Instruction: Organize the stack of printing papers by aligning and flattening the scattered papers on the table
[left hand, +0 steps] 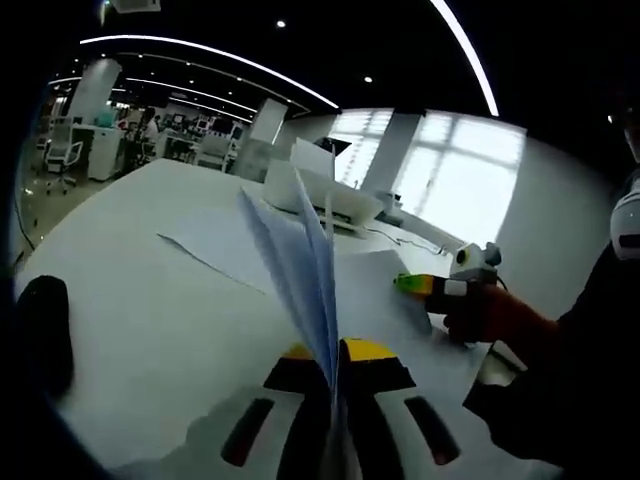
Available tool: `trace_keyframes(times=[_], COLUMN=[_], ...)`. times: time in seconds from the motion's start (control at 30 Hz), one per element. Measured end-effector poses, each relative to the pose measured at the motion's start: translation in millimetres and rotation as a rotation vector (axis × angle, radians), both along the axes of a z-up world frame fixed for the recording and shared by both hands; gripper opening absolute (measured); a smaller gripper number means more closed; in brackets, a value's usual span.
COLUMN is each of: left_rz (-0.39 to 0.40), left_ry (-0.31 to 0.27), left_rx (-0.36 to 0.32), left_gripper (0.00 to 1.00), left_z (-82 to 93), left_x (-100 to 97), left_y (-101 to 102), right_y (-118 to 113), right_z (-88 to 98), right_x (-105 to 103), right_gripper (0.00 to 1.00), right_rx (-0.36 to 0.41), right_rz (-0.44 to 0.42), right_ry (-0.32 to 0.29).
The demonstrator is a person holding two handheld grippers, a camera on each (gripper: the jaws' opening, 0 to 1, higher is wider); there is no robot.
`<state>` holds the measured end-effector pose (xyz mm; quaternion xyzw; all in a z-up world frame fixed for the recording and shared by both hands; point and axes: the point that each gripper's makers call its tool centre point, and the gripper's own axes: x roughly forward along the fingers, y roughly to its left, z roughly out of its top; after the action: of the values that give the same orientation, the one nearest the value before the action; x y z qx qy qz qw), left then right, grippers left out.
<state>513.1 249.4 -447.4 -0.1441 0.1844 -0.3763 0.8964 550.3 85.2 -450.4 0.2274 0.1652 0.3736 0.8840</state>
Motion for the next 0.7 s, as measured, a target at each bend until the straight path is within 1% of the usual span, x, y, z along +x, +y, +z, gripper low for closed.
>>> trace_keyframes(times=[0.07,0.13,0.23,0.37,0.53,0.7], left_rz=[0.0,0.0,0.005,-0.001,-0.002,-0.004], left_ry=[0.0,0.001,0.001,0.005,0.007,0.012], left_rx=[-0.002,0.002,0.018,0.027,0.033,0.027], left_gripper=[0.07,0.07,0.07,0.07,0.07,0.07], left_z=[0.5,-0.1,-2.4,-3.8,-5.3,-5.3], left_x=[-0.1,-0.6,-1.0,-3.2,-4.1,-4.7], left_y=[0.9,1.1,2.9,4.5,5.9,5.6], right_y=[-5.3,-10.2,-24.8,-41.1,-50.3,-53.0], right_z=[-1.1,-1.2,2.3,8.0,14.0,16.1], right_x=[1.1,2.2,7.7,13.5,17.7,19.8], right_gripper=[0.18,0.18,0.16,0.16,0.17,0.18], right_rx=[-0.002,-0.01,-0.031,-0.045,-0.058,-0.064], right_rz=[-0.01,-0.023,-0.067,-0.1,-0.119,-0.123], right_ry=[-0.001,-0.005,-0.033,-0.057,-0.077,-0.087])
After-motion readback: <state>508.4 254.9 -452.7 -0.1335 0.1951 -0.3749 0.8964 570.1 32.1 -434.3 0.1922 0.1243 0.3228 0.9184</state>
